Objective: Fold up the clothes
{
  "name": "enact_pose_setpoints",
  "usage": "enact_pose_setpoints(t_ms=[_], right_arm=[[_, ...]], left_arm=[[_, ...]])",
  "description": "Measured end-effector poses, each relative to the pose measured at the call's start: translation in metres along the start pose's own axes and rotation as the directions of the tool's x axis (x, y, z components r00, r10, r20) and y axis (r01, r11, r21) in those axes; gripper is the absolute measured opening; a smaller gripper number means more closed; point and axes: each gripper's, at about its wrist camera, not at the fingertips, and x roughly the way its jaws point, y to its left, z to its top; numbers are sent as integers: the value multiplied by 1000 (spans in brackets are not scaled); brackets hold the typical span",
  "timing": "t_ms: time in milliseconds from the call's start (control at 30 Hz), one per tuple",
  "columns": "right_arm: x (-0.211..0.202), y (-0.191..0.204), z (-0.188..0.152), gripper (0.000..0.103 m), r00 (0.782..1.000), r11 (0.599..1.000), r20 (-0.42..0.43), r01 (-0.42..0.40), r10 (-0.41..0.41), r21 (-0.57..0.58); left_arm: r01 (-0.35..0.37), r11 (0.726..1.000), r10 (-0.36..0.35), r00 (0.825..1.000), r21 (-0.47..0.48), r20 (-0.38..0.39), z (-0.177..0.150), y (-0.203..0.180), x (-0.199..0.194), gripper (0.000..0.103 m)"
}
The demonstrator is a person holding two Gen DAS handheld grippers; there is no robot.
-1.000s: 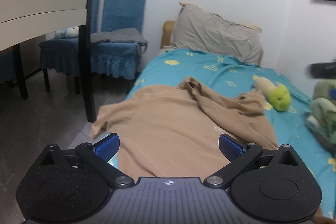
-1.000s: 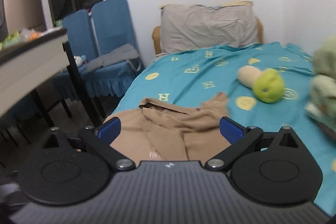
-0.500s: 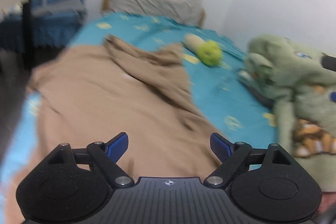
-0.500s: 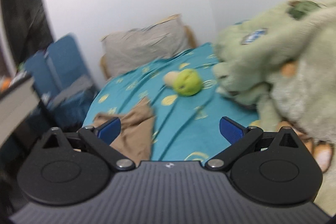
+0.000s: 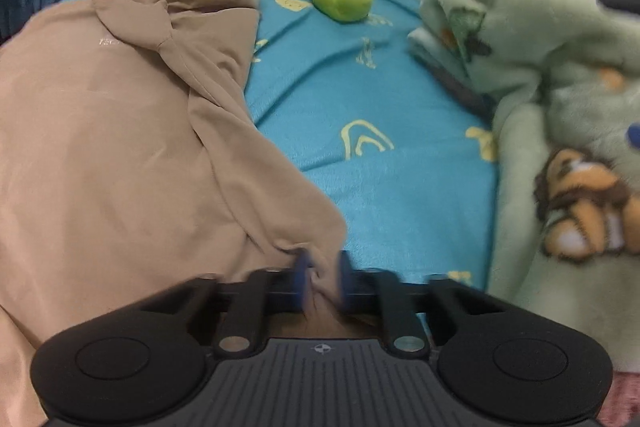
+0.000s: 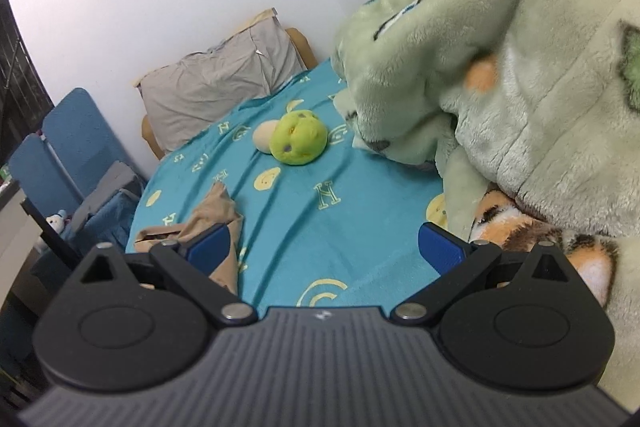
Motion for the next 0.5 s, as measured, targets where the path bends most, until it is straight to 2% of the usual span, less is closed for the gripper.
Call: enact_pose_setpoints(t_ms=[100,200,267,500], right_arm=[[0,0,-1,102,1000,1000,-5,5,-5,7],[1,1,-2,102,1000,1000,-15,5,-5,8],[2,4,-2,102,1000,1000,-25,6,-6,5],[13,13,-7,102,996,1000,-83,14,-15,-13]], left_arm=[[91,993,-91,996,-72,6,8,24,-19,8],[220,960,-222,975,-174,7,17,62,-43,8],[246,937,-252,968,-249,11,24,92,-56,8],[112,932,-149,985,-344,-84,23,162,-55,12]])
